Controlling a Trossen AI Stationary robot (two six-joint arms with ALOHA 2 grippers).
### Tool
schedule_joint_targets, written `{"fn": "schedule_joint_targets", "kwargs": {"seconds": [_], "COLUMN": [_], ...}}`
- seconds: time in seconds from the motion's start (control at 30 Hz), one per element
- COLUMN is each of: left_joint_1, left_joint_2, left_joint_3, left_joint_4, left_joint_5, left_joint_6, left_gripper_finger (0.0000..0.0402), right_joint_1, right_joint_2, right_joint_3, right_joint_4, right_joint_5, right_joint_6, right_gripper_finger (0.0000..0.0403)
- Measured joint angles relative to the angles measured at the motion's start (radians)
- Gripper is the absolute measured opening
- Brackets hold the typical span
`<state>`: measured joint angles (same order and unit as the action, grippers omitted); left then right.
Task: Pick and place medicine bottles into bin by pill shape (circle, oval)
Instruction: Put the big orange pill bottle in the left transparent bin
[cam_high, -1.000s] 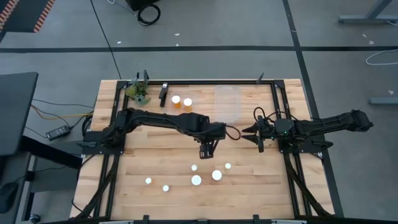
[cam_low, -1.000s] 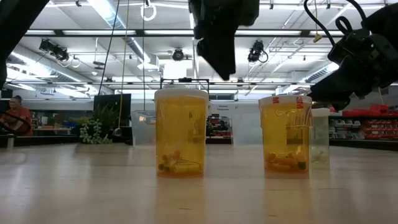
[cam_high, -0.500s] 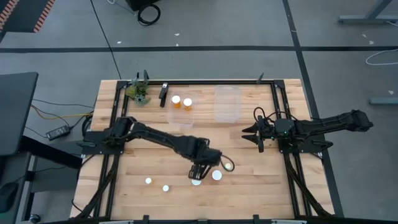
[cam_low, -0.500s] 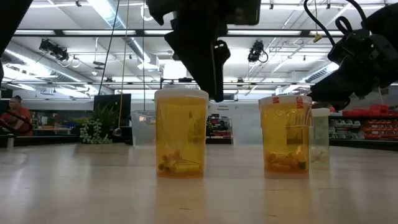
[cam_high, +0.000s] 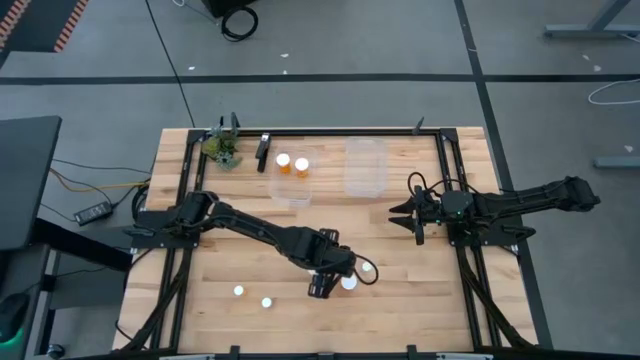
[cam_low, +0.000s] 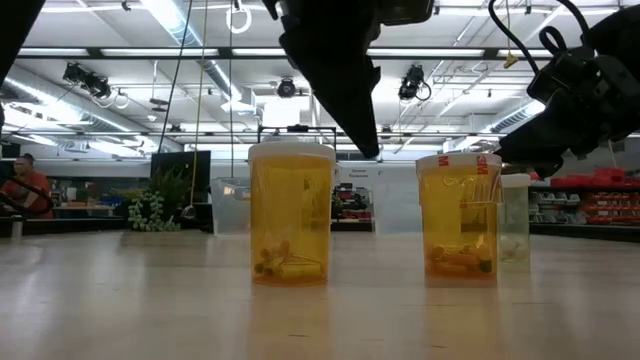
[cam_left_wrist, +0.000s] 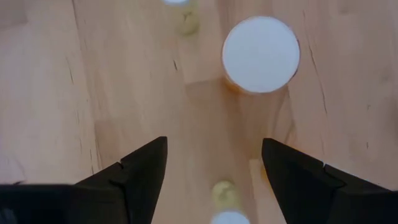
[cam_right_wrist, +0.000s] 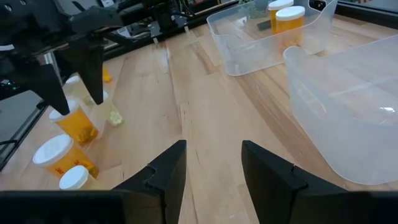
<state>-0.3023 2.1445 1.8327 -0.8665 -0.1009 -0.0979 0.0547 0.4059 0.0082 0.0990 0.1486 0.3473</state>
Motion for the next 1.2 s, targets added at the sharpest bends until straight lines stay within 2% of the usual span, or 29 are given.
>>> {"fn": "schedule_joint_targets", "kwargs": {"seconds": [0.4, 0.73, 0.93, 1.2], "left_joint_1": [0.000, -0.001, -0.005, -0.011], "left_joint_2": [0.009, 0.146, 0.191, 0.218], "left_joint_3": [0.082, 0.321, 0.407, 0.433], "left_joint_4": [-0.008, -0.181, -0.243, -0.269], "left_joint_5": [0.000, -0.010, -0.020, -0.027], "left_joint_6": [-0.022, -0.021, -0.057, -0.076], "left_gripper_finger": [0.0271, 0.0270, 0.0270, 0.0270], "right_joint_1": [0.000, 0.000, 0.000, 0.000], "right_joint_2": [0.000, 0.000, 0.000, 0.000], "right_joint_3": [0.000, 0.000, 0.000, 0.000], "right_joint_4": [0.000, 0.001, 0.000, 0.001], "right_joint_5": [0.000, 0.000, 0.000, 0.000], "right_joint_6": [0.000, 0.000, 0.000, 0.000], "right_gripper_finger": [0.0161, 0.0161, 0.0161, 0.0161]}}
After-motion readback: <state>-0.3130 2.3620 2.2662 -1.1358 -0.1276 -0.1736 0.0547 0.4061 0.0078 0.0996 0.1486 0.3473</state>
